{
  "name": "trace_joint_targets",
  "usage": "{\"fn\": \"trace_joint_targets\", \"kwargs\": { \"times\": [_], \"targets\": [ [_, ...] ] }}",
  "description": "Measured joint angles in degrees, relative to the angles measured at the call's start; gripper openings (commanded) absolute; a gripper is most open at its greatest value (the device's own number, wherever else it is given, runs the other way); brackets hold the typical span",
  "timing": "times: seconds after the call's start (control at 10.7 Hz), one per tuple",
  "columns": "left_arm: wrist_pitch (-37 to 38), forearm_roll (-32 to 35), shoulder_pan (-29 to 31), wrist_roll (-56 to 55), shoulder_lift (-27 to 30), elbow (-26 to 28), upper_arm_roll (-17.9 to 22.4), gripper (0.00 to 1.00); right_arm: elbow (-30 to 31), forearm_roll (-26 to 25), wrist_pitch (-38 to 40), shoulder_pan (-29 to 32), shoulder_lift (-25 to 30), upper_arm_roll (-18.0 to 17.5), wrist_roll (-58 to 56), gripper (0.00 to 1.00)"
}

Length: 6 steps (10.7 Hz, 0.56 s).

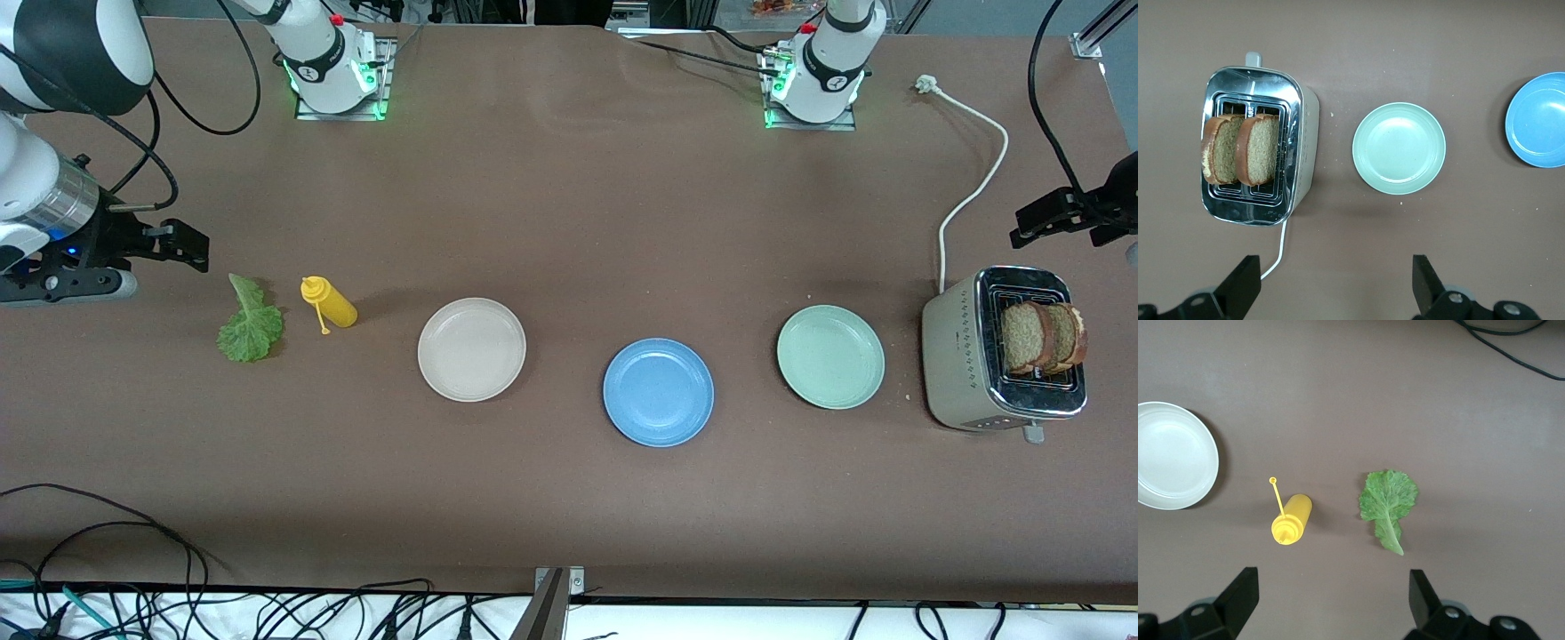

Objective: Make sandwich in blue plate with both arms
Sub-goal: 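Move the left gripper over the bread slices in the toaster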

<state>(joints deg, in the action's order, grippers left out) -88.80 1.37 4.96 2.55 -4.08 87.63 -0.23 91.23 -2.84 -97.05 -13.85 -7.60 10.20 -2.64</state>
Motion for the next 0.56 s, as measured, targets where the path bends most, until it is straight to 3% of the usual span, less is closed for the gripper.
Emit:
{"fn": "trace_joint_targets", "kwargs": {
  "times": [0.56],
  "targets": [
    [-0.13,-0.02,1.39,0.00,-1.32,0.00,0.10,1.00,0.00,0.00,-0.12,-0.01,0.00,-0.07,0.00,1.00]
  ]
}}
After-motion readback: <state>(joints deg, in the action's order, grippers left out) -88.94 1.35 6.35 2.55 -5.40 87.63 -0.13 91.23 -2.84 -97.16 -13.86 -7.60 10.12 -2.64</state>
